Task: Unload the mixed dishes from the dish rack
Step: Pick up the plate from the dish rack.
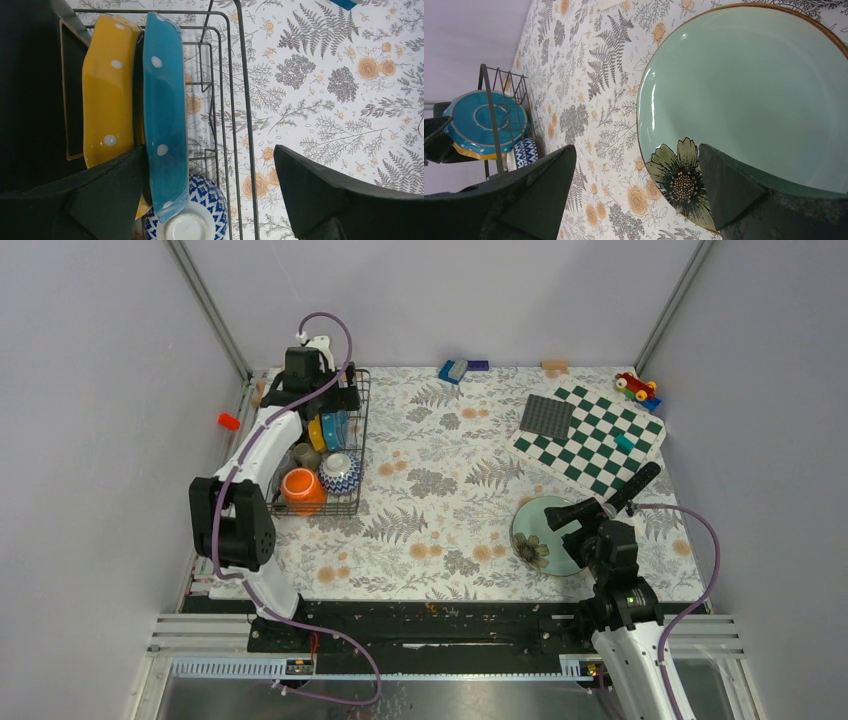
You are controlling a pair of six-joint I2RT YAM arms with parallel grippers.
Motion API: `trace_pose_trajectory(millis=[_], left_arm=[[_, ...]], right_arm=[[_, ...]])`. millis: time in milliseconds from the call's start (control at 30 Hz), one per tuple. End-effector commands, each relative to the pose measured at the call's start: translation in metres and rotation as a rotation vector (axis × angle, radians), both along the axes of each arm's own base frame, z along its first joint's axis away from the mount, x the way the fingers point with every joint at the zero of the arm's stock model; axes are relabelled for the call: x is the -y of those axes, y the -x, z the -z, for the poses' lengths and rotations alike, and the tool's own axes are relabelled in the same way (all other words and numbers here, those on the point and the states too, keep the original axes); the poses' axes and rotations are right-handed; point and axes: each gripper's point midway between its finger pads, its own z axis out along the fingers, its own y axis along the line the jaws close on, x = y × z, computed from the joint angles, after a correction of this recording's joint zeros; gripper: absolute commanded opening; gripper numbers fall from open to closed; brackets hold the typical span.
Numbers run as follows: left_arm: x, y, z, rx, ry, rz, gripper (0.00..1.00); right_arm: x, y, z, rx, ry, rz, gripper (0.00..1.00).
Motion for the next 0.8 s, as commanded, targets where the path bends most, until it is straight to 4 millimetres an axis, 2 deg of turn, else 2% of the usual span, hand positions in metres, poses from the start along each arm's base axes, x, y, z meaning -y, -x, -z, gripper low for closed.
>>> trace_pose_trajectory(millis=[0, 233, 467, 767], left_arm=[[0.0, -0.012, -0.016, 0.044, -0.005, 0.016, 0.99], [0.002, -0.022, 0.0, -0.013, -0.015, 0.033, 0.96], [-0.006, -0.033, 0.01, -0.043, -0.064, 0.018, 0.69], [-0.019, -0.042, 0.024, -0.081, -0.139, -0.017, 0.52]], right_arm=[[-0.001, -0.006, -0.022, 0.061, 0.0, -0.009, 1.0], [0.0, -0.006, -0.021, 0.062, 0.002, -0.004, 1.0], [0.001, -0.008, -0.019, 0.052, 0.01, -0.001, 1.0], [0.002, -0.008, -0.018, 0.047, 0.016, 0.004, 1.0]])
